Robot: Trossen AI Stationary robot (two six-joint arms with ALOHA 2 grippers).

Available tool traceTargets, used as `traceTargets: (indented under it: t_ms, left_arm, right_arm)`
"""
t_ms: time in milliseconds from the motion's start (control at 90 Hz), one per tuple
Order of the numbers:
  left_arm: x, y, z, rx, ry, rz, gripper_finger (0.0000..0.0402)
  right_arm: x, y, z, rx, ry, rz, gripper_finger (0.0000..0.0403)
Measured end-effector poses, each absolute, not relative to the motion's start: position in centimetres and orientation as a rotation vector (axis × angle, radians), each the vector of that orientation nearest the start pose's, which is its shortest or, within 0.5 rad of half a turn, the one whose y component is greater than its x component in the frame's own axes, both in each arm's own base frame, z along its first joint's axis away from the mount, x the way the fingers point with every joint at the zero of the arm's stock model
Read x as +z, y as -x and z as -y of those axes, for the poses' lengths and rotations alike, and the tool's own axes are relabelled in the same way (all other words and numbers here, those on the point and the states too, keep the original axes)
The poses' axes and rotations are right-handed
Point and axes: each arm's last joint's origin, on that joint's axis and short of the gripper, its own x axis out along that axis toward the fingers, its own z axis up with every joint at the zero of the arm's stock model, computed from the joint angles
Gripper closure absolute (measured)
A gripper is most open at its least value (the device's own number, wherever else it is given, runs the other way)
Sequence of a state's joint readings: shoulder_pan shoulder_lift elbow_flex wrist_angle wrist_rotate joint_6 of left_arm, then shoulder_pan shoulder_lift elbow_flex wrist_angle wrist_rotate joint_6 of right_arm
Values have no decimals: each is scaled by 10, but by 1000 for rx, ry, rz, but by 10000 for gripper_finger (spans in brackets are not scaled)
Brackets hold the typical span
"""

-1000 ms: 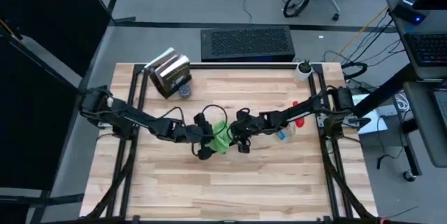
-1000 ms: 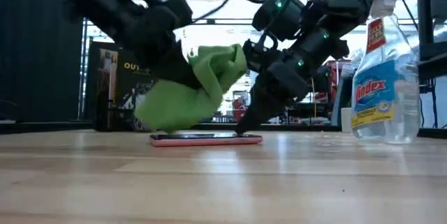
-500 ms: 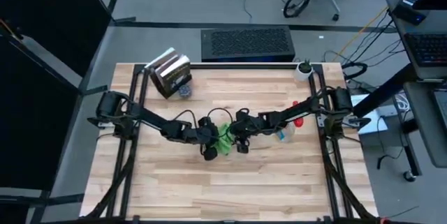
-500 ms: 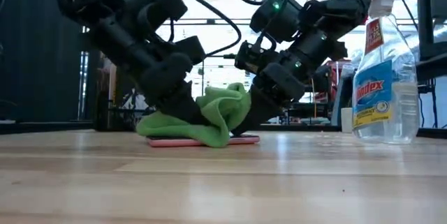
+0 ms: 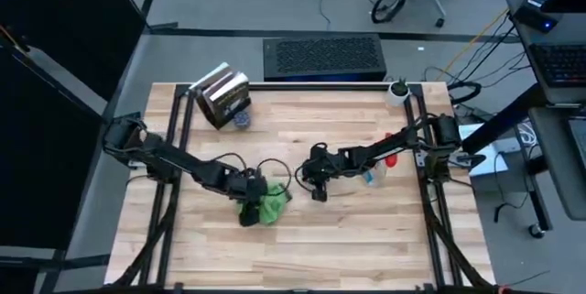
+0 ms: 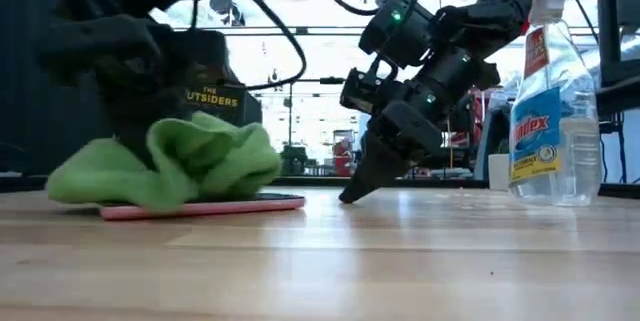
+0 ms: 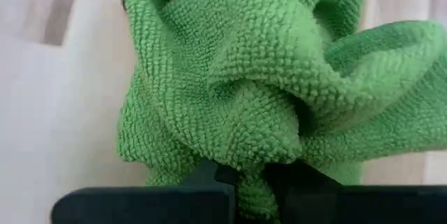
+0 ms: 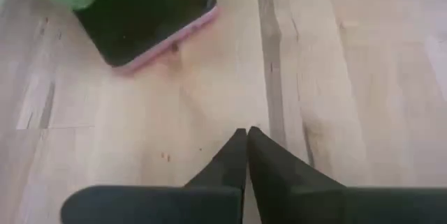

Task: Apply microfiber cloth
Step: Wipe the front of the pink cellphone with the green microfiber cloth

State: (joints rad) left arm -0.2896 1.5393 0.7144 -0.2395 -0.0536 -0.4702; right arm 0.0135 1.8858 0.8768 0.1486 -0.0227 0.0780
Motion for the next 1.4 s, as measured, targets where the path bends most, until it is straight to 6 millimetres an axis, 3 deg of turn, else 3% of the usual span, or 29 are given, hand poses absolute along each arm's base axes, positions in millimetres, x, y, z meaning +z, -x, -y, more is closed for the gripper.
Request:
traceTargets:
  t_ms: [289,467,778,1189,1400]
  left_arm:
    - [157,-264,62,113,174,-975,399]
    - [192,-265,69,112,106,-875,399]
    - [235,-232,73,177,48,-803,399]
    - [241,-224,70,192,45,-796,399]
    - [241,-224,70,192,46,-795,392]
  right_arm:
    - [117,-350,-11,21,-74,-762,403]
    - [128,-360,-27,80,-53,-606,403]
    - [121,-372,-38,110,-71,-456,403]
    - [110,-411,-44,143,-48,-464,403]
    - [95,-409,-43,109,-32,-614,403]
